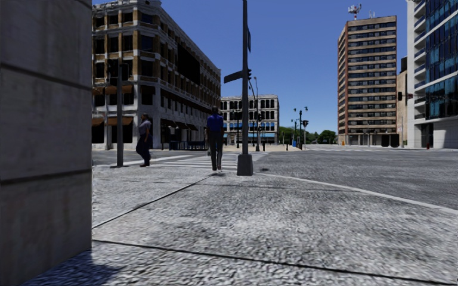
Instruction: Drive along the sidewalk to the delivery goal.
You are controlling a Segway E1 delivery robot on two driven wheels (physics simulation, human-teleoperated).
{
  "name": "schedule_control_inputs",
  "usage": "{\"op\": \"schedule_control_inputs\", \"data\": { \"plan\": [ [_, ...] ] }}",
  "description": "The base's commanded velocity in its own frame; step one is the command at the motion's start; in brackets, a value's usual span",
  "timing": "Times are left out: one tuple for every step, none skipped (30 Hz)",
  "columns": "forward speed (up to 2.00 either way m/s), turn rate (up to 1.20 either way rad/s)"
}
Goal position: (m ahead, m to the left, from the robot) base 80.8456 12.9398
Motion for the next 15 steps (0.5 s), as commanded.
{"op": "schedule_control_inputs", "data": {
  "plan": [
    [2.00,0.33],
    [2.00,0.33],
    [2.00,0.33],
    [2.00,0.33],
    [2.00,0.33],
    [2.00,0.33],
    [2.00,0.33],
    [2.00,0.33],
    [2.00,0.33],
    [2.00,0.33],
    [2.00,0.33],
    [2.00,0.33],
    [2.00,0.33],
    [2.00,0.33],
    [2.00,0.33]
  ]
}}
